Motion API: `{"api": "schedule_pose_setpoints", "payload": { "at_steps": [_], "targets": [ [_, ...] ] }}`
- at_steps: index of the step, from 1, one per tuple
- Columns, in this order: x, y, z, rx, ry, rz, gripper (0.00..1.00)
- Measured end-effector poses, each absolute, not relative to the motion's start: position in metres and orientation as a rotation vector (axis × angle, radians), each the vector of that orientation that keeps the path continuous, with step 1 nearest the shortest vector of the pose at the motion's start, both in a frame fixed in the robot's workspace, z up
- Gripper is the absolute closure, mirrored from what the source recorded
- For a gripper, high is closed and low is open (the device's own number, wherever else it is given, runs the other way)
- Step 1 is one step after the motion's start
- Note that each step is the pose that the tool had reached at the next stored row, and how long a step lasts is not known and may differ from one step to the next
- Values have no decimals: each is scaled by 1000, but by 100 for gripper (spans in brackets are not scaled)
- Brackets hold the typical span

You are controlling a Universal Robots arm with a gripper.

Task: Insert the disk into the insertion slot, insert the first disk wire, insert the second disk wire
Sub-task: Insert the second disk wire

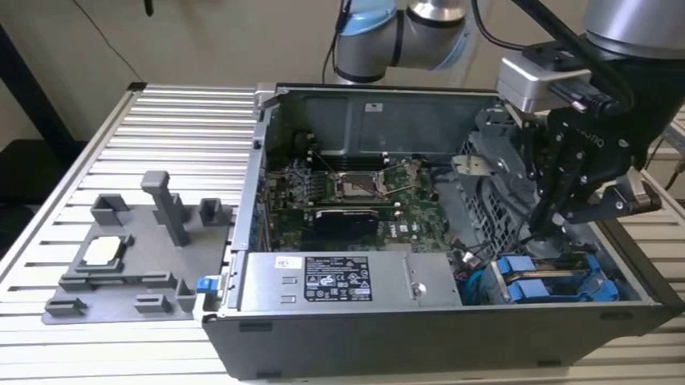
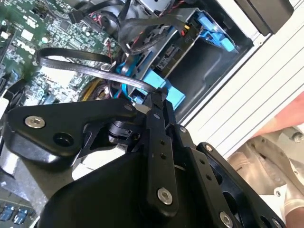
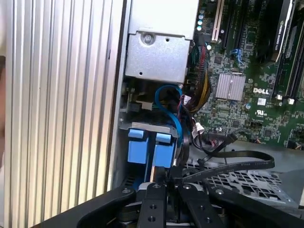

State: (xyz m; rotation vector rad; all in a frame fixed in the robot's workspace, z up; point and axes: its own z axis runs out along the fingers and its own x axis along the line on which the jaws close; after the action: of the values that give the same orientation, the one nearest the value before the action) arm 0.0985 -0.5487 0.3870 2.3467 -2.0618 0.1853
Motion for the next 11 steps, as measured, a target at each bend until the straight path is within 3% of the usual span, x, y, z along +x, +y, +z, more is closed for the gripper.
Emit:
{"api": "schedule_pose_setpoints", "payload": {
  "at_steps": [11],
  "targets": [
    [120, -570, 387, 2331, -2045, 140, 84]
  ]
}}
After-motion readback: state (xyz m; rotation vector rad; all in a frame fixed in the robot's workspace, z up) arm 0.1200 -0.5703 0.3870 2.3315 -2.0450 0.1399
